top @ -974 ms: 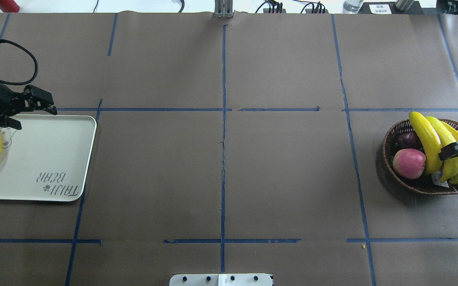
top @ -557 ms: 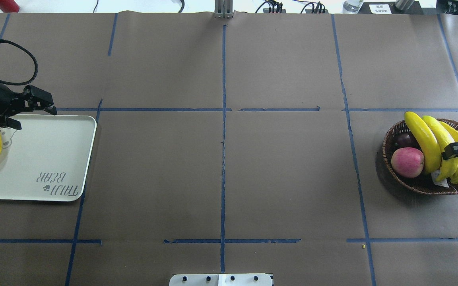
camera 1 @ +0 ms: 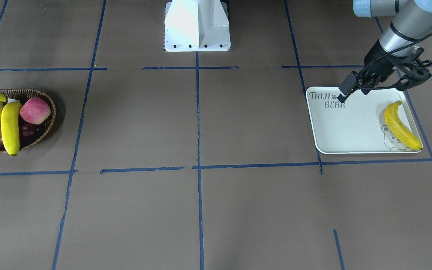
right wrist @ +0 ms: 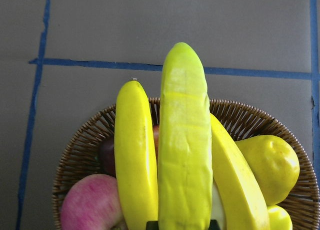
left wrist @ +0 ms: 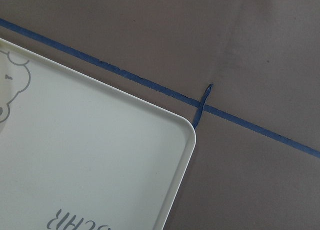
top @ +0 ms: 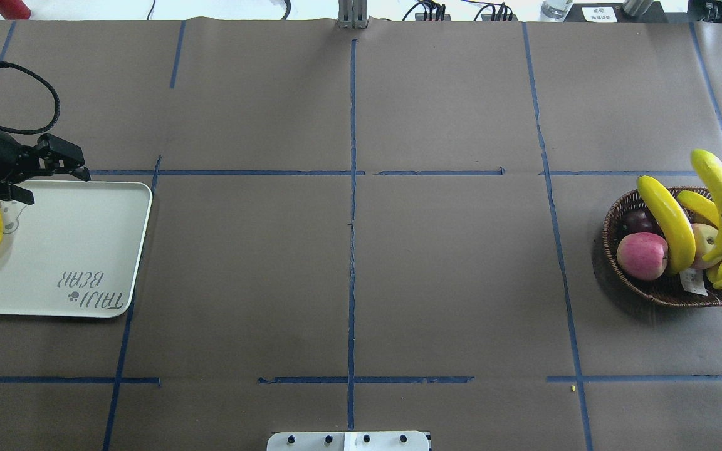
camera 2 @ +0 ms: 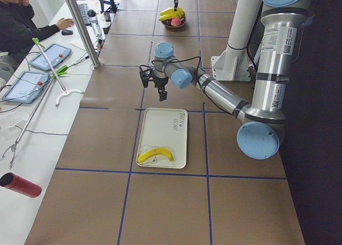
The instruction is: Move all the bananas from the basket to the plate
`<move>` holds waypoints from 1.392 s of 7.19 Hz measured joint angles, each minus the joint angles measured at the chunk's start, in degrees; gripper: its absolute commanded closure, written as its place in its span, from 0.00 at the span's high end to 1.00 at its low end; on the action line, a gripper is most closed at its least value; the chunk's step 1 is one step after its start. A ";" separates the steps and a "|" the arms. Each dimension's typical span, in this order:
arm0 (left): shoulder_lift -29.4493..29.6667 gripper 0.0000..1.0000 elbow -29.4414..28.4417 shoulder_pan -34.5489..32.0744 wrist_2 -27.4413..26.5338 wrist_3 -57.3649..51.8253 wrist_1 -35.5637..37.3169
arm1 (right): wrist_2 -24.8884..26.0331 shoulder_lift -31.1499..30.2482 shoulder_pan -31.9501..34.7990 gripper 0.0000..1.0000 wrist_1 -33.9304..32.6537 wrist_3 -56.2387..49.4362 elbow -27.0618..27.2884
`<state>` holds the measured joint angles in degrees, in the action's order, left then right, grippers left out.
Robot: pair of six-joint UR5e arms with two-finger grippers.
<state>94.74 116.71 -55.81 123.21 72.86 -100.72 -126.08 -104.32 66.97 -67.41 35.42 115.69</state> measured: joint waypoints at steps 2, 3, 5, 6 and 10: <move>0.28 1.00 -0.01 0.14 0.19 0.02 -0.17 | -9.28 2.19 5.65 0.01 -0.03 0.50 2.89; 1.32 0.99 -0.17 0.33 0.44 0.42 -0.48 | -13.18 4.72 6.08 0.01 -0.03 2.19 3.20; 7.48 0.97 -0.80 3.47 0.63 6.70 -1.09 | -15.07 12.25 0.96 0.01 0.46 13.64 3.36; 11.72 0.96 -1.00 6.17 0.59 11.94 -2.25 | -13.42 18.02 -3.42 0.01 0.56 21.56 3.32; 19.64 0.95 -9.53 9.49 0.38 28.61 -29.52 | 8.13 33.06 -26.03 0.01 1.81 40.50 5.13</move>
<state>114.39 107.18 -46.32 123.59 101.47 -130.24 -117.94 -71.26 40.94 -65.60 75.93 120.82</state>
